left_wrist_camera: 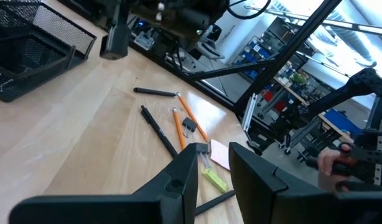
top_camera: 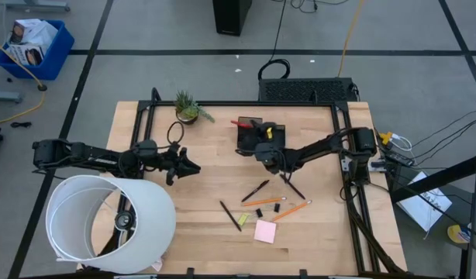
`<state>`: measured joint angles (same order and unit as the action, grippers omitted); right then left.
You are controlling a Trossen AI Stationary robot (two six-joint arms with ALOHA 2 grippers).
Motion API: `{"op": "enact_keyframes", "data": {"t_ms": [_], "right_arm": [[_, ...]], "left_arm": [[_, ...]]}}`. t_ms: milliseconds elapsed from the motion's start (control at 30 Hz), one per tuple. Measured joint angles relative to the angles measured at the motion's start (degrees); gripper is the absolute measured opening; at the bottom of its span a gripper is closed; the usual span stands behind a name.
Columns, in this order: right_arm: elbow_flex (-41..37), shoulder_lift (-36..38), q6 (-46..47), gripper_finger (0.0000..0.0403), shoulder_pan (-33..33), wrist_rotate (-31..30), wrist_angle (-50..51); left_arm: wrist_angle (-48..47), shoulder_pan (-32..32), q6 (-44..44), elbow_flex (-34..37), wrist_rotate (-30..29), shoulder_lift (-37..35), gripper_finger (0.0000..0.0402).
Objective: Pick and place office supplies into organizer
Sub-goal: Put the orange scissors into the desk organizer, then put the black pen into the desk organizer
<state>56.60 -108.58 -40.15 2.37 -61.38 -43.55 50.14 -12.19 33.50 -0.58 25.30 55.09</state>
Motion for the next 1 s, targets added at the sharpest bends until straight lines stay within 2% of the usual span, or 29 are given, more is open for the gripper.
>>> {"op": "enact_keyframes", "data": {"t_ms": [233, 500, 633, 867, 1000], "right_arm": [[-5.5, 4.3, 8.8, 0.0185, -0.7, -1.5, 0.3], [-14.2, 15.0, 18.8, 0.0182, -5.8, -0.2, 0.2], [-17.8, 21.2, 26.5, 0.0181, -8.7, 6.4, 0.6], [-25.7, 29.9, 45.2, 0.0181, -12.3, 24.5, 2.6], [-31.4, 33.0, 53.7, 0.0181, -13.9, 28.9, 2.7]], "left_arm": [[-0.3, 0.0, -0.4, 0.0, -0.3, 0.0, 0.0093], [-0.7, 0.0, -0.8, 0.0, -0.5, 0.0, 0.0093], [-0.7, 0.0, -1.1, 0.0, -1.6, 0.0, 0.0093], [-1.2, 0.0, -1.4, 0.0, -1.9, 0.0, 0.0093], [-2.3, 0.0, -1.4, 0.0, -2.1, 0.0, 0.0093]]}}
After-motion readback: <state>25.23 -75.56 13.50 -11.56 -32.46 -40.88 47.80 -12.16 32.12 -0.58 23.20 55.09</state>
